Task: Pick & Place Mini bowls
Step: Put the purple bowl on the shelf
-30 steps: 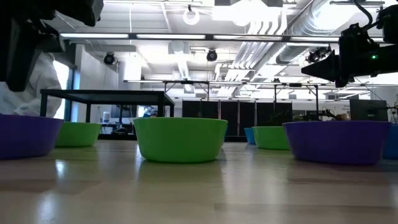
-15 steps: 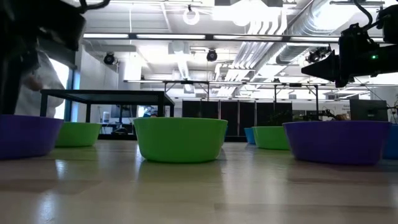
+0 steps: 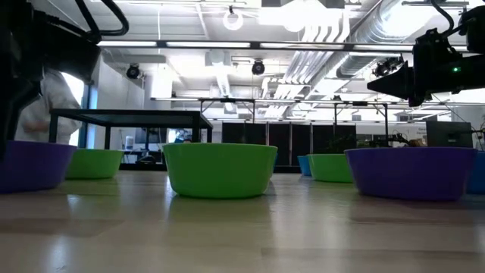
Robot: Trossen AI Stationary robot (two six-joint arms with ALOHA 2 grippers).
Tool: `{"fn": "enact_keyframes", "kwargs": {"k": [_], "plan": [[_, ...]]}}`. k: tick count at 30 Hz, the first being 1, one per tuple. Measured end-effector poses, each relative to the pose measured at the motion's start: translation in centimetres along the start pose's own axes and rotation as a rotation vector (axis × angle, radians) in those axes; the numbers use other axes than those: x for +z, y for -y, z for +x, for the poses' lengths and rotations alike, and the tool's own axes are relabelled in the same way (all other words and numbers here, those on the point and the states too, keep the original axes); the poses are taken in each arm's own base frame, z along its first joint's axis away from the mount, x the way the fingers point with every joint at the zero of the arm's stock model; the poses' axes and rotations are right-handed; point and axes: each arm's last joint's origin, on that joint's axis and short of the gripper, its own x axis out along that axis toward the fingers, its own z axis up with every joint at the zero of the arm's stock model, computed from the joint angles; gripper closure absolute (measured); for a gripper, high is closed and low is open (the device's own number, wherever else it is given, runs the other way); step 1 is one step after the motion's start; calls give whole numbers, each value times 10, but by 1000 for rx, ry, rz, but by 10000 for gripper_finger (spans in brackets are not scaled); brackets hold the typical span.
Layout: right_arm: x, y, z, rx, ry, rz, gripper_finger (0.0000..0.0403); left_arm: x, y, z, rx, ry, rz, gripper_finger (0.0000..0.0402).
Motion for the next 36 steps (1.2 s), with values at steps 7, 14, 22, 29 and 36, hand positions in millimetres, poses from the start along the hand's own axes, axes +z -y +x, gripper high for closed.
{"fn": "enact_keyframes", "kwargs": {"k": [7,14,22,29,36], "plan": [[0,0,0,0,0,0,402,0,0,0,-1,1,1,318],[0,0,0,0,0,0,402,0,3,14,47,-4,76,318],[0,0,0,0,0,0,402,-1,7,24,58,-39,131,364],[0,0,0,0,0,0,402,4,5,5,0,-25,152,393],[0,0,0,0,-1,0,402,28,-2,-43,-77,128,189,398]]}}
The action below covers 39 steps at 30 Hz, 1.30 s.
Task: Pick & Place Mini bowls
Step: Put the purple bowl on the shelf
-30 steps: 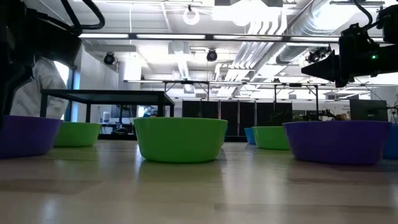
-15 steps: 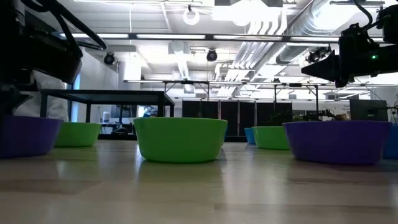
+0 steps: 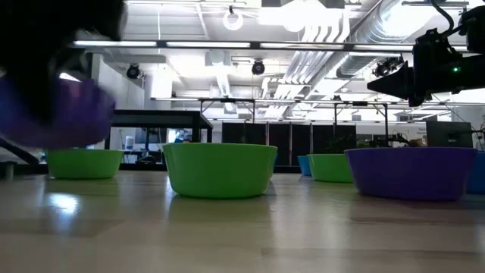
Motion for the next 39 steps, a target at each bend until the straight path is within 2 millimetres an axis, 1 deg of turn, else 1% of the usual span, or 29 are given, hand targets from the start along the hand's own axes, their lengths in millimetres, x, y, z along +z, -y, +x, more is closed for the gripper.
{"fn": "enact_keyframes", "kwargs": {"k": [7,12,14,17,21,23,26,31,35,39], "plan": [[0,0,0,0,1,0,402,24,-22,-48,-30,149,1,399],[0,0,0,0,-2,0,402,38,-46,-86,4,237,-7,400],[0,0,0,-1,-5,0,402,45,-59,-100,23,253,-12,400],[-1,0,0,-1,-6,0,402,61,-81,-118,46,300,-24,400],[-1,0,0,-1,-6,1,402,81,-118,-134,130,310,-52,400],[0,0,0,-1,-5,0,402,87,-142,-138,183,266,-73,400],[-1,0,0,-1,-6,0,402,96,-178,-140,209,238,-116,401],[-1,0,0,-1,-6,0,402,99,-238,-141,256,185,-191,401],[-1,0,0,-1,-6,0,402,97,-282,-136,296,119,-279,401],[-1,0,0,-1,-6,0,402,97,-317,-125,296,50,-309,401]]}}
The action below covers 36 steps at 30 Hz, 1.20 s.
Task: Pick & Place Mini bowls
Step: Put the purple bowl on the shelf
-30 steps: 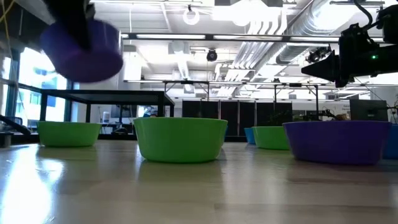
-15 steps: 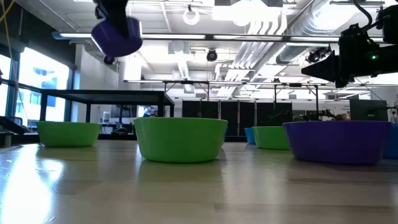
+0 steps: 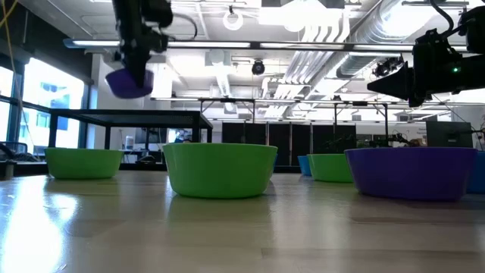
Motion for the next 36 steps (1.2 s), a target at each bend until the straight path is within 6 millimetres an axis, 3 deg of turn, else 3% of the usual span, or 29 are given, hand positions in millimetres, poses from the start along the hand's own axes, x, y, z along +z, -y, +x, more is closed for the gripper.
{"fn": "enact_keyframes", "kwargs": {"k": [6,13,24,36], "plan": [[0,0,0,0,0,0,402,10,-30,35,18,-121,-26,401],[0,0,0,0,0,0,402,8,-54,48,34,-168,-59,401],[0,0,0,0,0,0,402,13,-64,49,57,-100,-38,401],[0,0,0,0,0,0,402,19,-65,65,65,-136,-30,401]]}}
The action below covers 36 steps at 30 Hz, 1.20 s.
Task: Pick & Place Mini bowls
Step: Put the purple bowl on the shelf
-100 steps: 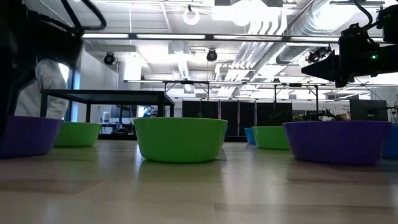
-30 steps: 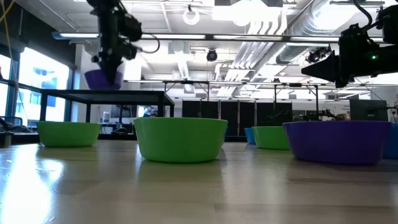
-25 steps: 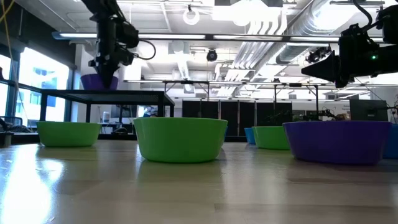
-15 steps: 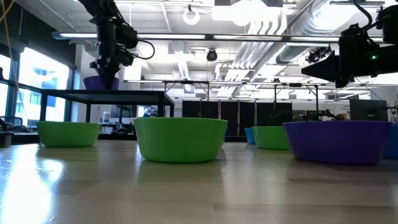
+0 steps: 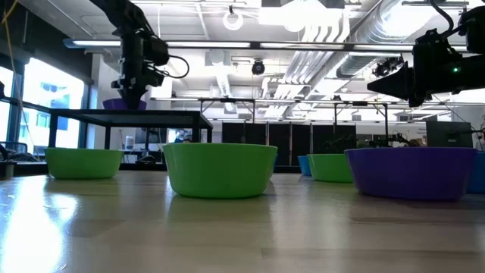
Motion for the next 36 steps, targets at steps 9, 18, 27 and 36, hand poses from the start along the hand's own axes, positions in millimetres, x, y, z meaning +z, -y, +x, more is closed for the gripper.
{"fn": "enact_keyframes", "kwargs": {"k": [9,18,27,36], "plan": [[0,0,0,0,0,0,402,-1,0,1,2,-12,-5,397],[0,0,0,0,0,0,402,-4,1,0,-10,-47,1,364],[0,0,0,1,0,0,402,-7,2,0,-19,-79,13,362],[0,0,0,1,0,0,402,-10,2,-3,-27,-111,13,361]]}}
